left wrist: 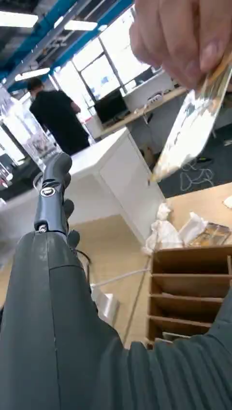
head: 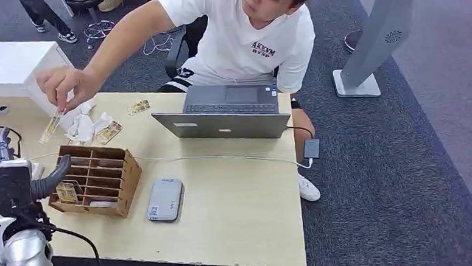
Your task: Pass the card to the sensor for recognition and then transmit it.
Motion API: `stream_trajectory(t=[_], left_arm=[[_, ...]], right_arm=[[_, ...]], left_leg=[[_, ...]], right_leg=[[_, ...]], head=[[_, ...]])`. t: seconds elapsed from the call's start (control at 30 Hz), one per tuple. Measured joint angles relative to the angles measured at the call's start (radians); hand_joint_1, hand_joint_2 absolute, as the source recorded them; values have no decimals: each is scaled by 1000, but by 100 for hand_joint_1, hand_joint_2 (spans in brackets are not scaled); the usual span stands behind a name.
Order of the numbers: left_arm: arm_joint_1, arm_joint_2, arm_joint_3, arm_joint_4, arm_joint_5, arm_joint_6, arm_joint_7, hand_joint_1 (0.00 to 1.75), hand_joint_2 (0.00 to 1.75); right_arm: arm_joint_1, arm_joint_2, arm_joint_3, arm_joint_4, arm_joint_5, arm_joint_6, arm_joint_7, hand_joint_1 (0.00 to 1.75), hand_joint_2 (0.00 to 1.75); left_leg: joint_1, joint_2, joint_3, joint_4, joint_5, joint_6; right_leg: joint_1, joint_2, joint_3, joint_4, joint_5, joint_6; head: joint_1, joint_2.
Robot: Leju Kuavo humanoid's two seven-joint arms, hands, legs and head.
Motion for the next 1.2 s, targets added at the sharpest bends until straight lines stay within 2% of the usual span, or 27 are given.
stream_trajectory(t=[0.57,0.6,0.73,0.77,0.9,1.2], left_arm=[[102,173,-263,-213,-469,169,175,0,175],[106,179,-276,-222,-495,177,185,38,175],[123,210,-354,-262,-617,208,228,38,175],[128,215,-372,-269,-647,214,240,175,175],[134,231,-425,-288,-741,234,272,175,175],[100,237,-516,-288,-753,200,294,175,175]], right_arm=[[0,19,4,0,37,2,27,0,175],[0,21,4,0,40,2,29,0,175],[0,27,4,0,55,-5,36,0,175],[0,29,4,0,57,-8,37,0,175],[0,33,5,0,70,-11,43,0,175],[1,34,5,0,72,4,36,0,175]], left_leg=[[0,0,0,0,0,0],[0,0,0,0,0,0],[0,0,0,0,0,0],[0,0,0,0,0,0],[0,0,0,0,0,0],[0,0,0,0,0,0]], right_leg=[[0,0,0,0,0,0],[0,0,0,0,0,0],[0,0,0,0,0,0],[0,0,0,0,0,0],[0,0,0,0,0,0],[0,0,0,0,0,0]], head=[[0,0],[0,0],[0,0],[0,0],[0,0],[0,0]])
